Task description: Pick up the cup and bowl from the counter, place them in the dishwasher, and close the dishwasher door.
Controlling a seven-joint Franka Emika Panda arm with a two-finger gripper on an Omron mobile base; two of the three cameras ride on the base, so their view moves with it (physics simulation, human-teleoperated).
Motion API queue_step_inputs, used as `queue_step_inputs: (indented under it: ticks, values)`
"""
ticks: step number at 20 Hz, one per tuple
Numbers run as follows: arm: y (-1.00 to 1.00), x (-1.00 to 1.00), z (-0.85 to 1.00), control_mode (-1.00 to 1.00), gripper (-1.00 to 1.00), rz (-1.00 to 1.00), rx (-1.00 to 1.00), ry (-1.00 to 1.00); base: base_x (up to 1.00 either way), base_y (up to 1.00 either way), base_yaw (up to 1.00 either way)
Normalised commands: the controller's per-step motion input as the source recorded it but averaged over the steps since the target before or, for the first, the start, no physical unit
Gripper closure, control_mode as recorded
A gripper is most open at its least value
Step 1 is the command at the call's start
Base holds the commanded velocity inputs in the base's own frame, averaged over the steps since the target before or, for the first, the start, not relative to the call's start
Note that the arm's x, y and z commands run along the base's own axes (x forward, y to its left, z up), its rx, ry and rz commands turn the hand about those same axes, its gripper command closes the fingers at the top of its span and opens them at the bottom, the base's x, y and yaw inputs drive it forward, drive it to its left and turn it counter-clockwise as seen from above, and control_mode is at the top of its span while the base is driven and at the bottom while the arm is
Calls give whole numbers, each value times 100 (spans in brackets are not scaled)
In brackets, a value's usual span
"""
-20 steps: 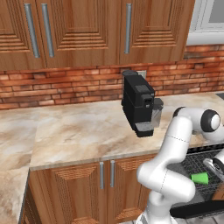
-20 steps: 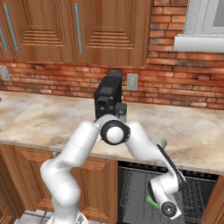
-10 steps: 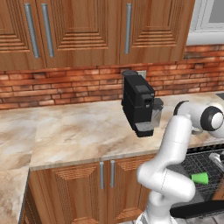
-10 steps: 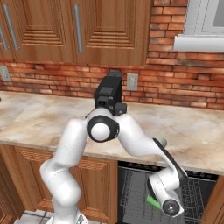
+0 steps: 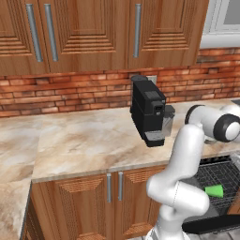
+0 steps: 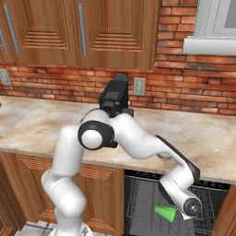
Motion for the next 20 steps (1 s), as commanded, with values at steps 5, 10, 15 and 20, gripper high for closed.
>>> queue_step_inputs:
  ticks: [5, 10, 15, 20]
  values:
    - [-5, 0, 75, -100, -100, 3, 3, 0, 0, 0, 0]
    - [0, 14, 44, -100, -100, 5, -3, 0, 0, 0, 0]
    - [0, 34, 22, -100, -100, 4, -3, 0, 0, 0, 0]
    - [0, 34, 13, -100, -100, 2, 0, 0, 0, 0, 0]
